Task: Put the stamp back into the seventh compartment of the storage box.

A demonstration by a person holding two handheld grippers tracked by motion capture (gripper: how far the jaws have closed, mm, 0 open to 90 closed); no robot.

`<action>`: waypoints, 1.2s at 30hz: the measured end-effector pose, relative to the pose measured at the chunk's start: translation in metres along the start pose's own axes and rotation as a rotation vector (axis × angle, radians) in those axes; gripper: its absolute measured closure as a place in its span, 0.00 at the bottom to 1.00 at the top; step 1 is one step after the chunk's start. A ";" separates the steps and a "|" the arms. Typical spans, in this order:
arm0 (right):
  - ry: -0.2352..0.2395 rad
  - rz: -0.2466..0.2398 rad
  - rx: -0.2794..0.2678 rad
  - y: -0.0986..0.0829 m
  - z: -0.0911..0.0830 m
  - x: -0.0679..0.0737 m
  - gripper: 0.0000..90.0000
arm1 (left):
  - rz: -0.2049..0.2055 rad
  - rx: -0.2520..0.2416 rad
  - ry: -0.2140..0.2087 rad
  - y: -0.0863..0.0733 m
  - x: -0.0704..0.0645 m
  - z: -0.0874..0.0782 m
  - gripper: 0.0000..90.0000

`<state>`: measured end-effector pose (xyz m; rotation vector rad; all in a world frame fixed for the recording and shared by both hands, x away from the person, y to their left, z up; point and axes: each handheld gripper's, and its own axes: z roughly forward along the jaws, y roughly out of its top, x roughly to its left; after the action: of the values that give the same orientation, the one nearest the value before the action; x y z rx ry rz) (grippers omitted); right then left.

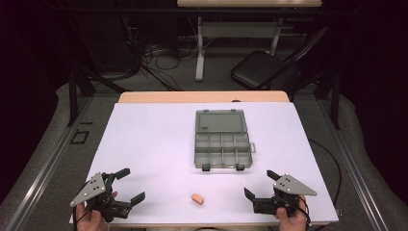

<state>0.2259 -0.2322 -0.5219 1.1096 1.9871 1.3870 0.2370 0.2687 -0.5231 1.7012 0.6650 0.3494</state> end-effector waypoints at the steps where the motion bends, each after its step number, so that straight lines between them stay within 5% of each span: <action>1: 0.000 0.005 0.003 0.000 0.000 0.000 0.01 | -0.002 0.004 0.002 0.000 0.000 0.000 0.00; 36: 0.042 -0.043 0.069 0.002 0.014 0.011 0.01 | 0.019 0.043 -0.003 -0.001 -0.002 -0.001 0.01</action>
<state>0.2311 -0.2157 -0.5242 1.0693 2.0902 1.3400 0.2346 0.2690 -0.5237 1.7495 0.6587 0.3479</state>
